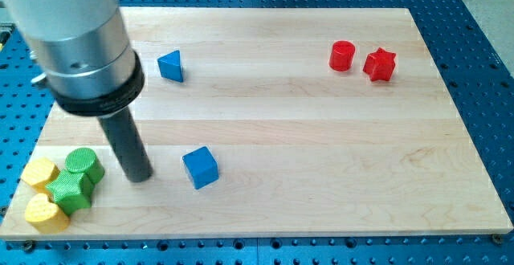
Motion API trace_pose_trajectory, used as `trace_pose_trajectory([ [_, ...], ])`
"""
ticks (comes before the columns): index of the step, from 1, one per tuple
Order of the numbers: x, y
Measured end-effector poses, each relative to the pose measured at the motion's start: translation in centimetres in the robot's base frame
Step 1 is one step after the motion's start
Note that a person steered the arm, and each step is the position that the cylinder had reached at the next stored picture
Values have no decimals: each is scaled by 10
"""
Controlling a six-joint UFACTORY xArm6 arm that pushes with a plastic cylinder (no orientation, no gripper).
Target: Slide the blue cube slightly to the right
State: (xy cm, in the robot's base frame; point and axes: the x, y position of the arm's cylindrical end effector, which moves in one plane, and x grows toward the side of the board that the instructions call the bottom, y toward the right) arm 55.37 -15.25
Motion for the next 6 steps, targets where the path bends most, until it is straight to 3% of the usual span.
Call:
trace_pose_trajectory([
  [3,-4,105],
  [4,-25,103],
  [6,-195,89],
])
